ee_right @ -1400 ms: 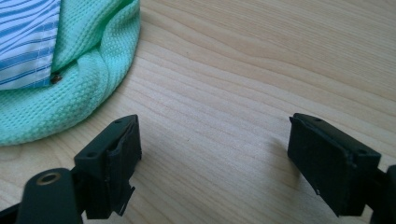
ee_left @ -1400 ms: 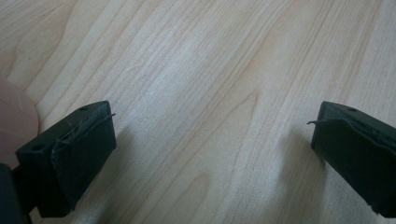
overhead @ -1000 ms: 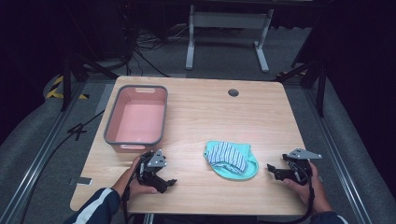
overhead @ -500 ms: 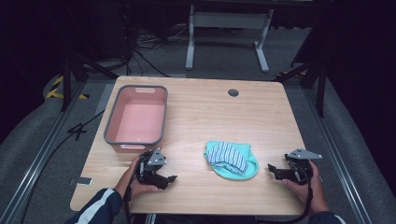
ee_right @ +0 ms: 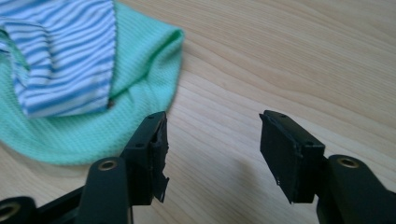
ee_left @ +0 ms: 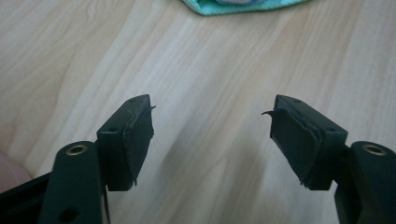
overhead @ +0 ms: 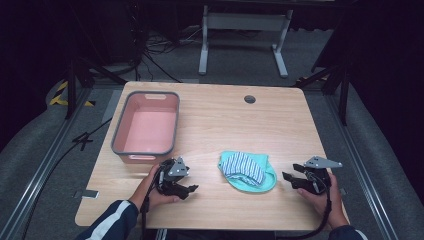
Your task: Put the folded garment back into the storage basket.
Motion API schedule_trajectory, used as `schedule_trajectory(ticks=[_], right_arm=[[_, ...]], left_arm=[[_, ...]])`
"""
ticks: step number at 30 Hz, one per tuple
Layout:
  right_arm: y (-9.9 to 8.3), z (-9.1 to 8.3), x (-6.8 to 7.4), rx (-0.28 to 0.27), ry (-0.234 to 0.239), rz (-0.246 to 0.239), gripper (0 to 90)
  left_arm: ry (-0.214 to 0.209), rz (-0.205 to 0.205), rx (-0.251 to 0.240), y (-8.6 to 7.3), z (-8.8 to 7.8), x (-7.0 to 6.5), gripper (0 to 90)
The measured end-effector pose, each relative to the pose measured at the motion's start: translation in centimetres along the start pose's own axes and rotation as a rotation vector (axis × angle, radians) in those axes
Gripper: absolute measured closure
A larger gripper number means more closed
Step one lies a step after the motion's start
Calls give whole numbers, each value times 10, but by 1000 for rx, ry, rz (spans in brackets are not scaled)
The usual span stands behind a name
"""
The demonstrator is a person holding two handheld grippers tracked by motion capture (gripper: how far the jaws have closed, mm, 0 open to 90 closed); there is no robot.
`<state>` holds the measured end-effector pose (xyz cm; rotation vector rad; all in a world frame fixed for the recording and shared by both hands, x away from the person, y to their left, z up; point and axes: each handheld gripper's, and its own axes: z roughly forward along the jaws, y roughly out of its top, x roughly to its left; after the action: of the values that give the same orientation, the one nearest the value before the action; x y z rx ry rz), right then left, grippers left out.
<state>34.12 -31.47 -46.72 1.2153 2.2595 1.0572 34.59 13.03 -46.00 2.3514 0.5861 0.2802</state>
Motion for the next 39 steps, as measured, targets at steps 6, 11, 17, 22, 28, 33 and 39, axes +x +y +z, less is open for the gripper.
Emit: schedule_trajectory(ticks=[6, 11, 17, 22, 28, 33, 39], right_arm=[[9, 5, 15, 6, 34, -51, 436], [23, 11, 21, -8, 50, -52, 445], [39, 24, 32, 12, 43, -77, 481], [50, 38, 28, 30, 27, -76, 487], [51, 50, 26, 52, 34, -86, 493], [50, 56, 26, 79, 38, -79, 459], [47, 63, 24, 112, 46, -50, 380]], left_arm=[[40, -16, -28, 29, 13, 3, 347], [37, -43, -59, 50, 27, 8, 367], [59, -52, -63, 71, 52, 17, 378], [47, -81, -58, 80, 67, 24, 373], [59, -80, -26, 84, 82, 22, 361], [19, -135, -19, 78, 92, 30, 347], [-11, -160, -33, 75, 95, 34, 309]])
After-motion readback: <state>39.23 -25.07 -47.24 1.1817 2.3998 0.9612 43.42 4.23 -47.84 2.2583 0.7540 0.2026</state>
